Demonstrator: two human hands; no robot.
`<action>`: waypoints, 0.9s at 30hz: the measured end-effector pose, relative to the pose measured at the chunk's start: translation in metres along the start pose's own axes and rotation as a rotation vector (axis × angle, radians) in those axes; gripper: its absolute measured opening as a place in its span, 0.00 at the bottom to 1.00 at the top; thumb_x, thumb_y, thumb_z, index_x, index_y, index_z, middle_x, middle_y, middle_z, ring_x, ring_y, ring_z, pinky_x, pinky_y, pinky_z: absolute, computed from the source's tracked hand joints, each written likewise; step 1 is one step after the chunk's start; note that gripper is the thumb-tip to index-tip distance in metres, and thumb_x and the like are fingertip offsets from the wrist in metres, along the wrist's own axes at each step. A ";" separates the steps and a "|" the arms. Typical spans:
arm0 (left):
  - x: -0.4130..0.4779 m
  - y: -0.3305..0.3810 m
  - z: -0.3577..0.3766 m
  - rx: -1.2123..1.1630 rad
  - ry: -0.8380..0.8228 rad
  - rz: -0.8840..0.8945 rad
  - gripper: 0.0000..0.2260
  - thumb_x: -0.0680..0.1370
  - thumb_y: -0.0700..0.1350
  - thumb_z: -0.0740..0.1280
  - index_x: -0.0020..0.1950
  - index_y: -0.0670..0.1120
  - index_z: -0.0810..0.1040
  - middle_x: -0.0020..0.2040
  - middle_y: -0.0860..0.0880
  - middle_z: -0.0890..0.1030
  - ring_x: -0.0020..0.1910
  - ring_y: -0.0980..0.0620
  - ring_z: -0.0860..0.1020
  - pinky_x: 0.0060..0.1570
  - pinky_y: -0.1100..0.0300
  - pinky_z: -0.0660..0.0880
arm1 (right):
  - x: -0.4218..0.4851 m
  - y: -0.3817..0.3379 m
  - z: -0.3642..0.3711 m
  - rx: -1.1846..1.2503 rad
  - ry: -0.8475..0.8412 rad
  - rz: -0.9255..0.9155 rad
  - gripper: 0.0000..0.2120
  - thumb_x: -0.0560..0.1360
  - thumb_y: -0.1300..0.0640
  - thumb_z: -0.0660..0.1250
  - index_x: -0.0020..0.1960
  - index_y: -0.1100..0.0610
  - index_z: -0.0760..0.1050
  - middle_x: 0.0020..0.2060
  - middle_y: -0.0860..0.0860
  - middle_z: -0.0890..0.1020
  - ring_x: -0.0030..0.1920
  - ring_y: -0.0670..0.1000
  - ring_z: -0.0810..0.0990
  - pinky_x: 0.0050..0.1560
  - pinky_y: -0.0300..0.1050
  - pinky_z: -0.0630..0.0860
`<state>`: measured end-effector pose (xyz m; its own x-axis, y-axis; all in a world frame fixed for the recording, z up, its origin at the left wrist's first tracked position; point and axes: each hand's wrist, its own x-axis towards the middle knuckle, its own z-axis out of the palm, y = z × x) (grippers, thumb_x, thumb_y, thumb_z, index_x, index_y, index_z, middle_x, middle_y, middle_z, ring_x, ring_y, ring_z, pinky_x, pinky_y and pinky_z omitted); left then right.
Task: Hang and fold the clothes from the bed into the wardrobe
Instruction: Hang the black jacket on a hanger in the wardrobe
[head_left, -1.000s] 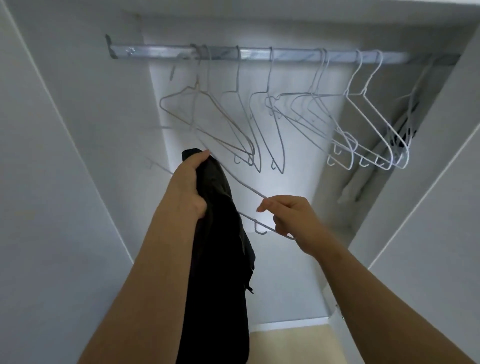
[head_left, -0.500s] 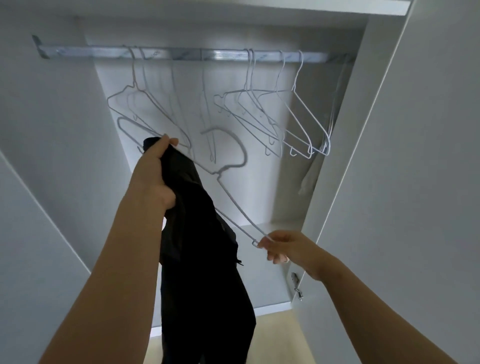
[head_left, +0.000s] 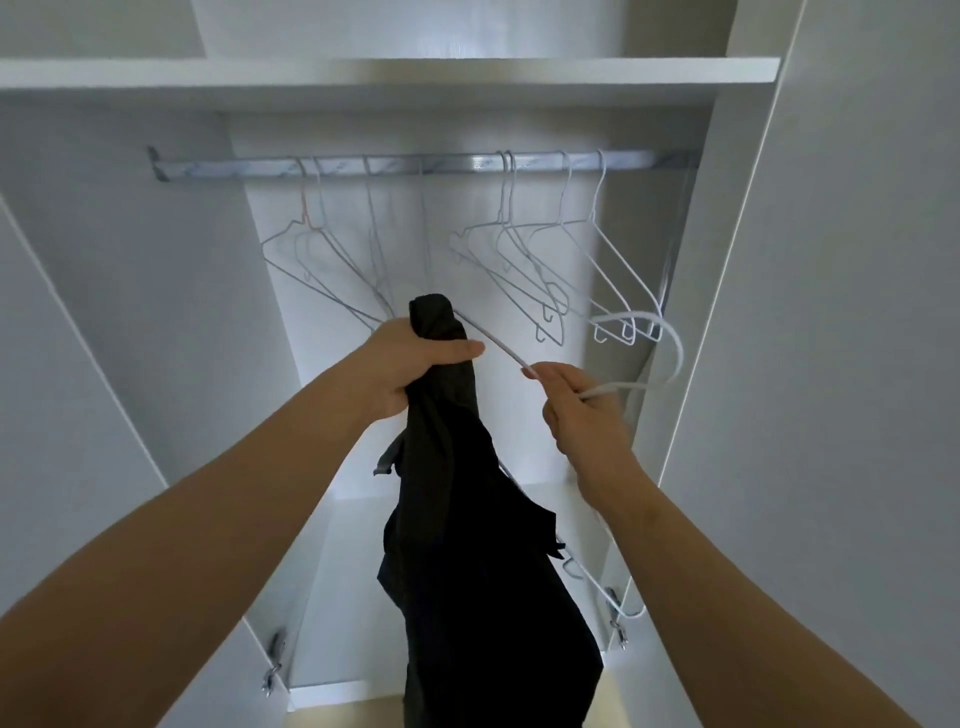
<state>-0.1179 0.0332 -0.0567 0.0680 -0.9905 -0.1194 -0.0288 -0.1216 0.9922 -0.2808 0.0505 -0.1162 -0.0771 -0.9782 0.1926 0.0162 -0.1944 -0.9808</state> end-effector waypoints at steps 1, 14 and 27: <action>0.001 0.003 -0.005 0.052 -0.014 0.012 0.15 0.70 0.37 0.73 0.55 0.38 0.76 0.50 0.43 0.80 0.50 0.46 0.79 0.46 0.58 0.77 | 0.000 0.000 -0.004 0.019 0.009 0.004 0.12 0.79 0.57 0.61 0.40 0.50 0.79 0.21 0.47 0.61 0.23 0.43 0.58 0.22 0.33 0.56; 0.033 0.017 -0.051 1.252 0.459 0.477 0.14 0.81 0.49 0.57 0.60 0.43 0.73 0.51 0.40 0.79 0.49 0.42 0.78 0.40 0.57 0.68 | 0.005 -0.006 -0.032 0.098 0.028 0.034 0.12 0.79 0.58 0.62 0.41 0.51 0.81 0.19 0.45 0.60 0.21 0.44 0.55 0.22 0.34 0.54; 0.035 0.042 -0.086 0.192 0.472 0.157 0.15 0.78 0.41 0.64 0.63 0.38 0.73 0.59 0.37 0.77 0.58 0.39 0.76 0.60 0.48 0.73 | 0.009 -0.014 -0.025 0.011 -0.245 0.161 0.12 0.79 0.59 0.61 0.42 0.58 0.81 0.18 0.47 0.60 0.19 0.45 0.55 0.21 0.33 0.54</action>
<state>-0.0310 -0.0011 -0.0160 0.4885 -0.8664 0.1038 -0.2540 -0.0275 0.9668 -0.3062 0.0466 -0.1020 0.1704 -0.9847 0.0371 0.0196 -0.0342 -0.9992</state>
